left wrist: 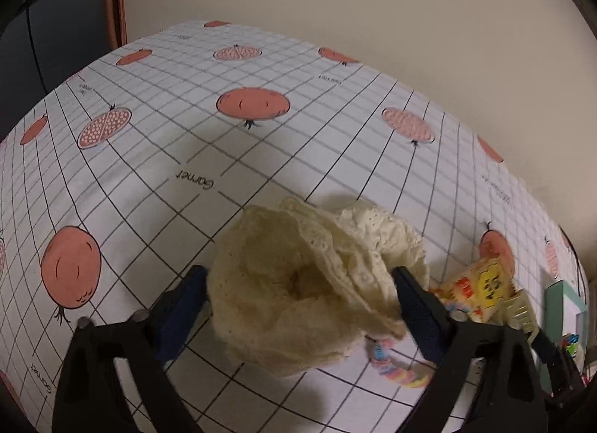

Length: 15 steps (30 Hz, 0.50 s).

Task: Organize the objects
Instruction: 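Grasp the lace fabric with the left tool while the right tool grasps the claw clip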

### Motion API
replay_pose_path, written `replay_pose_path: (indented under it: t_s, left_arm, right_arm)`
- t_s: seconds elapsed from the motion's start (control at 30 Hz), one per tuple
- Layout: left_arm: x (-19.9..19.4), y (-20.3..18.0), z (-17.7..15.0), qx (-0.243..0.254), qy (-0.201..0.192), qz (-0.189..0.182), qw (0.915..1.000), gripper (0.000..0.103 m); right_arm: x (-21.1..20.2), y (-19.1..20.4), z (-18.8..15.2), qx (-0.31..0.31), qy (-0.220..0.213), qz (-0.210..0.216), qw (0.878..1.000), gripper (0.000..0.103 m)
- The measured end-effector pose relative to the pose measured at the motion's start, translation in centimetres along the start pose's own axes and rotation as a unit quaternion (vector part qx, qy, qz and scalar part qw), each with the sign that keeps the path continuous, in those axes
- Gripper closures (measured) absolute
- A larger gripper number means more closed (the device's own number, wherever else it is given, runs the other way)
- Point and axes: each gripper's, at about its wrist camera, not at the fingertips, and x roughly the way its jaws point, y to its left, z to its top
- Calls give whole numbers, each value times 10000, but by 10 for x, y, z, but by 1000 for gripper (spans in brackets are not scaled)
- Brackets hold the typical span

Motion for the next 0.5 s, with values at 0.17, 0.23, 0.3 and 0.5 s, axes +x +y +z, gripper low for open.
replay_pose_path:
  t_s: [0.17,0.23,0.3,0.5]
  left_arm:
    - [0,-1,0,220,-64,374,9990,32]
    - [-2,3,0,207,-86,420,9989,44]
    - [-3,6,2,192,-97,482,9986,57]
    - [-6,15,3,139,-98,583,9982,76]
  right_arm:
    - [-2,0,0,36,-8,23,10000,45]
    - [-3,-1,-2,12,-3,35,10000,45]
    - [-5,-3,-3,4,2,44,10000,45]
    - [-10,-11,-9,35,60,82,9999,45]
